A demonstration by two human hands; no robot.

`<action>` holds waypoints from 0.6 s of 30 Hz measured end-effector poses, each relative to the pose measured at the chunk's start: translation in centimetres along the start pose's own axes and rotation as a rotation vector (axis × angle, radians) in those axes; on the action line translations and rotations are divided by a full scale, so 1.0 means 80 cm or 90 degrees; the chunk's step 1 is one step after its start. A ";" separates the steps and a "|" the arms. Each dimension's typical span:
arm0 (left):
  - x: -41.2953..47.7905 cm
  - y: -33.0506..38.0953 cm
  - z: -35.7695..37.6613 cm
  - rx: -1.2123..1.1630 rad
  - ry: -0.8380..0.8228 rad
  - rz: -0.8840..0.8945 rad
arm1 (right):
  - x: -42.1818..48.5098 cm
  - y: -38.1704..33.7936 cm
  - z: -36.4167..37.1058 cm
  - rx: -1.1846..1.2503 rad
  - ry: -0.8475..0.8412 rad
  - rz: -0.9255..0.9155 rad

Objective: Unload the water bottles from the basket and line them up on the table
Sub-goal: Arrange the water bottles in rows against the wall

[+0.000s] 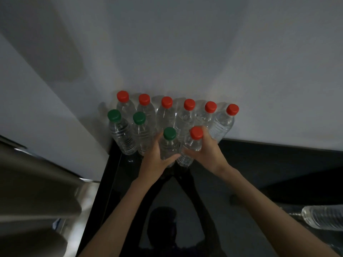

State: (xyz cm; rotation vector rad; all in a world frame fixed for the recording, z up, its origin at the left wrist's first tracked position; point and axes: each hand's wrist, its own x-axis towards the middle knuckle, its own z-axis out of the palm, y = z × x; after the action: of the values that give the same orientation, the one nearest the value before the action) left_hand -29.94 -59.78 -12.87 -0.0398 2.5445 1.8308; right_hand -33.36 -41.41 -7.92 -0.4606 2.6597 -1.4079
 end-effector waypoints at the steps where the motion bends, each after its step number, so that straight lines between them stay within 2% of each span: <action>1: -0.008 -0.001 0.001 -0.007 -0.014 -0.014 | -0.001 0.002 0.000 -0.002 -0.002 -0.003; 3: -0.025 -0.006 0.008 -0.041 -0.002 -0.062 | -0.003 0.007 0.003 -0.003 -0.011 0.000; 5: -0.041 -0.017 0.016 -0.143 0.067 -0.192 | -0.007 0.015 0.010 -0.013 -0.013 0.013; 6: -0.045 -0.023 0.019 -0.250 0.102 -0.305 | -0.010 0.019 0.013 -0.019 -0.007 0.021; 8: -0.046 -0.030 0.024 -0.573 0.121 -0.499 | -0.012 0.024 0.015 -0.019 0.006 0.034; 10: -0.043 -0.033 0.026 -0.794 0.110 -0.592 | -0.012 0.023 0.014 -0.012 0.009 0.034; 12: -0.038 -0.035 0.029 -0.862 0.114 -0.606 | -0.011 0.021 0.013 0.003 0.014 0.038; 18: -0.023 -0.046 0.036 -0.832 0.146 -0.531 | -0.008 0.024 0.026 0.051 0.059 0.061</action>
State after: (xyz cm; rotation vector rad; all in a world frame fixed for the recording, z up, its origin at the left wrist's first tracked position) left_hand -28.04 -58.19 -17.19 -1.0924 0.6588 2.5822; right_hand -32.72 -41.89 -10.71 -0.2620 2.6446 -1.5348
